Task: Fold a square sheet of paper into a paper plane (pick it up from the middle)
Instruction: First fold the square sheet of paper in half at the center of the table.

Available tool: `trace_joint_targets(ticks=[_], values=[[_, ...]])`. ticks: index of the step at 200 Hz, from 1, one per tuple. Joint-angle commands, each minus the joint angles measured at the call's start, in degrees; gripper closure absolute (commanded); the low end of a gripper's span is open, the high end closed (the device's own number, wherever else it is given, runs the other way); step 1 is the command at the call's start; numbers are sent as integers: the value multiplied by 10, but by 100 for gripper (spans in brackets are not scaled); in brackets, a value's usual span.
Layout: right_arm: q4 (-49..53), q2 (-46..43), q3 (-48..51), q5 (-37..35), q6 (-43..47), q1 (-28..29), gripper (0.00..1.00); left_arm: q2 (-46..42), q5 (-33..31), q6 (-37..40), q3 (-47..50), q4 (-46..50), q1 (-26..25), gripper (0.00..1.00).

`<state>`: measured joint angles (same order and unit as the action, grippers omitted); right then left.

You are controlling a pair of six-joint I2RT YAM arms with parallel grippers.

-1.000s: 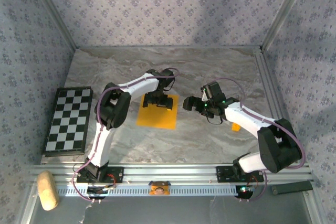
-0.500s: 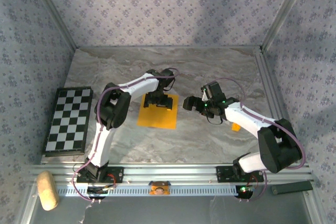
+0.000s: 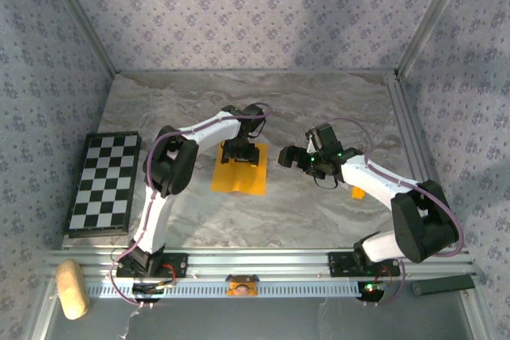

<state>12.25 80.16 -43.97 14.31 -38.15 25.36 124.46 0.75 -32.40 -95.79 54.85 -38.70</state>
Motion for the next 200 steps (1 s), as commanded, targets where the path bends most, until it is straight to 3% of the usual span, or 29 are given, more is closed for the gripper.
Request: trace_joint_targets(ticks=[1, 21, 48, 58, 104, 123, 157, 200], values=[[16, -21, -3, -25, -11, -3, 0, -14, 17, 3, 27, -34, -3, 40], [22, -30, 1, -46, -17, -3, 0, -43, 3, -6, 42, -56, -2, 49], [26, -46, 10, -67, -28, -9, 0, -70, 3, -9, 50, -72, 0, 51], [26, -52, 13, -74, -32, -12, 0, -76, 5, -9, 48, -74, 1, 58], [46, -87, 30, -135, -69, -31, 0, -97, 51, -15, 45, -90, 8, 66], [59, -99, 28, -147, -71, -41, 0, -109, 114, -29, 49, -122, 14, 65], [73, -110, 22, -172, -82, -52, 0, -113, 289, -95, 65, -245, 22, 64], [58, -111, 31, -127, -83, -71, 0, -100, 410, -189, 90, -388, 22, 64]])
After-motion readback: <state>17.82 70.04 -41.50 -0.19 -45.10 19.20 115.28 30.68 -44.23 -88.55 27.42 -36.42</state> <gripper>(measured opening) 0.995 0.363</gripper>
